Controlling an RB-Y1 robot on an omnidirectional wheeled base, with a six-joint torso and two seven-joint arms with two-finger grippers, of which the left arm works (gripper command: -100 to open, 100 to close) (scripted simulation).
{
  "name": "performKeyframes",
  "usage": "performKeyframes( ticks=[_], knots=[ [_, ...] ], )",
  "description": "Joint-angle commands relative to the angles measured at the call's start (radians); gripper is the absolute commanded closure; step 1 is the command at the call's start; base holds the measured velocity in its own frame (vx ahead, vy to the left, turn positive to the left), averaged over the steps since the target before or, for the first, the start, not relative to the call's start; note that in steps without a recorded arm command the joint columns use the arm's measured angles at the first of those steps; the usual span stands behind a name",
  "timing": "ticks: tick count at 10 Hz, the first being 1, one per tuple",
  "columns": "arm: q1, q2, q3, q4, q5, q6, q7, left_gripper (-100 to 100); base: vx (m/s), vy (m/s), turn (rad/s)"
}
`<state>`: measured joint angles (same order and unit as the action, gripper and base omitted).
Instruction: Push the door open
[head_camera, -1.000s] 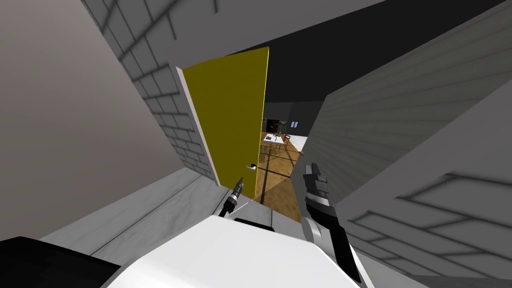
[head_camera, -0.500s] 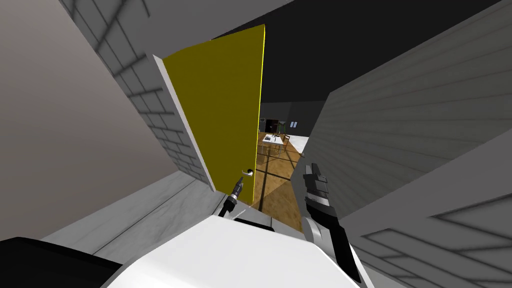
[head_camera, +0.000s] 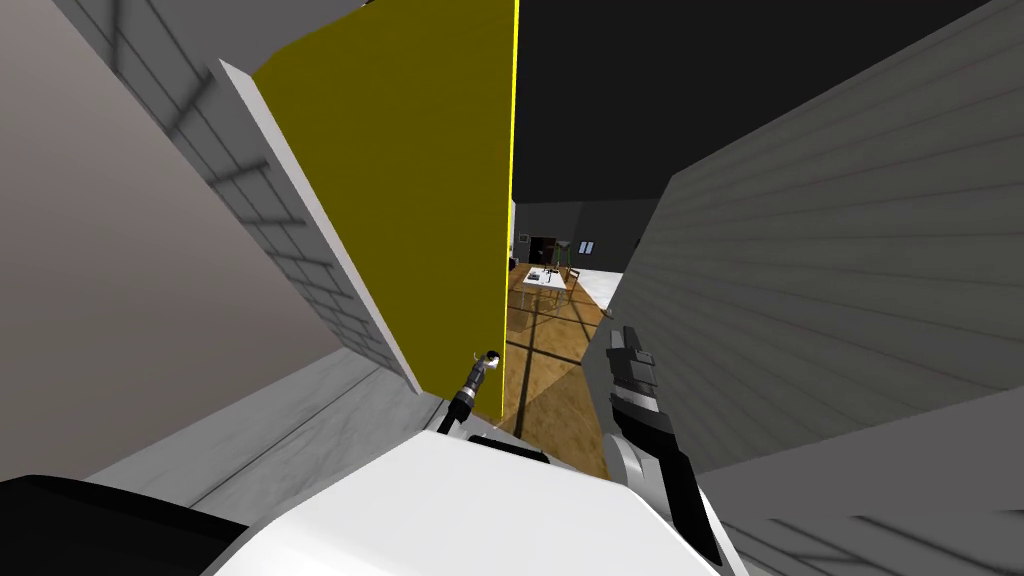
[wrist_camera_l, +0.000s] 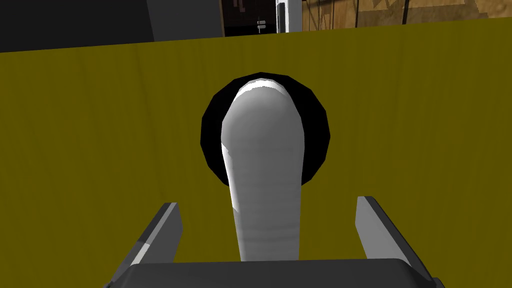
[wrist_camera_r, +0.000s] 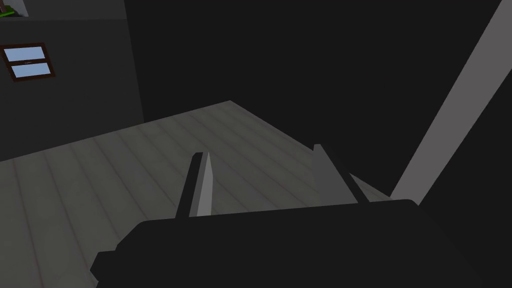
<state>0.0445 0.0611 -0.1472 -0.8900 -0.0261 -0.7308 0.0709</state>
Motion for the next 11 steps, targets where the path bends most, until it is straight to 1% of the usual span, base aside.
performKeyframes(
  ticks=[1, 6, 7, 11],
  knots=[
    [0.001, 0.001, 0.0, 0.0, 0.0, 0.0, 0.0, 100, -0.009, 0.0, 0.008],
    [0.001, 0.001, 0.0, 0.0, 0.0, 0.0, 0.0, 100, -0.017, 0.001, 0.0],
    [0.001, 0.008, 0.015, 0.006, 0.006, 0.002, -0.005, 100, 0.105, -0.025, 0.032],
    [-0.006, 0.019, 0.051, 0.015, 0.021, 0.0, -0.017, 100, 0.169, -0.076, 0.048]
  ],
)
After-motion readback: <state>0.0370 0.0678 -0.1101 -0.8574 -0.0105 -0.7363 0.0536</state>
